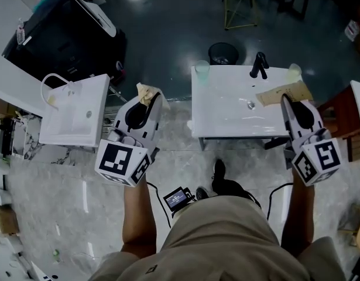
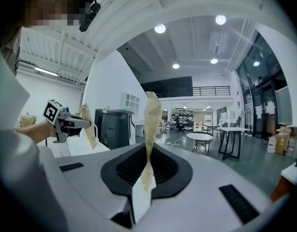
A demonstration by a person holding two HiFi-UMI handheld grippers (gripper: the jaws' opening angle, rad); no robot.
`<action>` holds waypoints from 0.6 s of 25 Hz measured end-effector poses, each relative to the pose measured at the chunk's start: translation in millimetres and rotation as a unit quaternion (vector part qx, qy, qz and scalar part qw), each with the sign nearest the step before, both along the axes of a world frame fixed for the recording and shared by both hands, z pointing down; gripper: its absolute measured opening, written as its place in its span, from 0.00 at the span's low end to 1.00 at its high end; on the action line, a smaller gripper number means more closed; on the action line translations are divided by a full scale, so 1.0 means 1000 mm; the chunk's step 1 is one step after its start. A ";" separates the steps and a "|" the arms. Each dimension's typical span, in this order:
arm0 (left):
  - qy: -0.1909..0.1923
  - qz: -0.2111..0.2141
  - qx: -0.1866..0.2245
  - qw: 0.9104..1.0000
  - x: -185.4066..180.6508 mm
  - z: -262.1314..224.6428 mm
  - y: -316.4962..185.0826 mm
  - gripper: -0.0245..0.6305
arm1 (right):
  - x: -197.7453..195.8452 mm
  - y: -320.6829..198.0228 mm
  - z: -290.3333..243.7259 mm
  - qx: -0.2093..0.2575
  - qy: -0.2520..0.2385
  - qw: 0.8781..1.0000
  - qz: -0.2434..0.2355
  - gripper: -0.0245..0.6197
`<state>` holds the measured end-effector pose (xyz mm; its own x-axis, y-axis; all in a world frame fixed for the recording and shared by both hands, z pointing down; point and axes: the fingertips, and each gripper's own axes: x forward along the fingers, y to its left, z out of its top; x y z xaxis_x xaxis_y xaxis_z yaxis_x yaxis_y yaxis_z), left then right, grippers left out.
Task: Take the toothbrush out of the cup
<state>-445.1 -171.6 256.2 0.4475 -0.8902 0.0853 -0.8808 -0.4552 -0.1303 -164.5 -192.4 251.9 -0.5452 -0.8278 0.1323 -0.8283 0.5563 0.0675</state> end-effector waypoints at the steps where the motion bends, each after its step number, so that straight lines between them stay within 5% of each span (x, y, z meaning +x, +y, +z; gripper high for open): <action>1: 0.004 -0.002 -0.002 1.000 -0.002 0.000 0.008 0.08 | -0.002 0.005 -0.002 0.001 0.000 1.000 -0.004 0.08; 15: 0.010 0.014 0.006 1.000 0.004 -0.009 0.061 0.08 | -0.012 0.054 -0.008 0.009 0.001 1.000 -0.019 0.08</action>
